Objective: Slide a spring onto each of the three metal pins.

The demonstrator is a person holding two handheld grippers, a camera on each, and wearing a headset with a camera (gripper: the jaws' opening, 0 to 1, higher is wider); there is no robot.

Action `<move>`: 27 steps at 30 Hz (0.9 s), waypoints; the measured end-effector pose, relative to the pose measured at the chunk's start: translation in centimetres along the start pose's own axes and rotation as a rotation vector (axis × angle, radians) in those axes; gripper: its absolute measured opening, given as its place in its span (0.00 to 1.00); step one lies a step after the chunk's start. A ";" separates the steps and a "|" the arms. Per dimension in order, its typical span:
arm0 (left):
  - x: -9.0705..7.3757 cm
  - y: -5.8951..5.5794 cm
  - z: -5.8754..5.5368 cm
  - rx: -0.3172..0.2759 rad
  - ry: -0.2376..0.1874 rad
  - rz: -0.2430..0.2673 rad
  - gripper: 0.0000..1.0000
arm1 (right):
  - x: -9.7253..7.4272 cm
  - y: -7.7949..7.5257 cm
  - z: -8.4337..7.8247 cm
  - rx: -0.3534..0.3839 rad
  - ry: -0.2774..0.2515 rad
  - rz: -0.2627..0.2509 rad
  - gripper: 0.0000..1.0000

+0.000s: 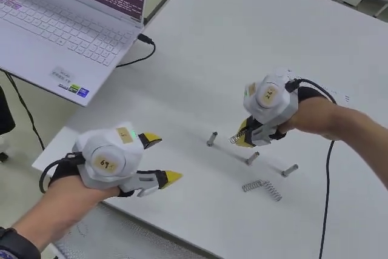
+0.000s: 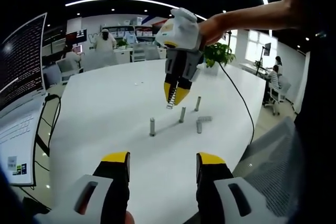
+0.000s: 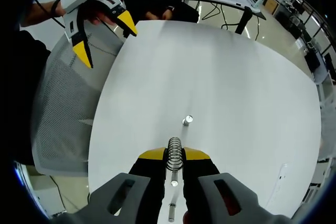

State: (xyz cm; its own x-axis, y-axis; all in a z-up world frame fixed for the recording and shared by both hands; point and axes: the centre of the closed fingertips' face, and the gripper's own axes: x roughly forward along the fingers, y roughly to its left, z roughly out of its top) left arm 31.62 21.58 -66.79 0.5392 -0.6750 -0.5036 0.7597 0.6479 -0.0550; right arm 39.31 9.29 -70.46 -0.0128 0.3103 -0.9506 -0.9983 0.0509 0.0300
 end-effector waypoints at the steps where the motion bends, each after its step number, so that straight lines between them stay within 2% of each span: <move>1: 0.0 0.1 0.0 -0.001 -0.001 0.001 0.47 | 0.1 -0.1 0.1 -0.001 -0.002 0.003 0.09; 15: -0.5 0.8 -0.2 -0.019 -0.002 0.021 0.51 | 1.9 -1.1 0.8 -0.027 0.030 0.038 0.09; 27: -0.7 0.9 -0.4 -0.028 0.002 0.024 0.52 | 2.6 -2.1 1.6 -0.054 0.047 0.037 0.09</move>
State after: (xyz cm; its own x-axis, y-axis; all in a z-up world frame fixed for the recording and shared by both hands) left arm 31.80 22.81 -66.82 0.5564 -0.6586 -0.5066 0.7360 0.6736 -0.0674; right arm 41.46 11.55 -72.50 -0.0510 0.2664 -0.9625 -0.9987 -0.0111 0.0498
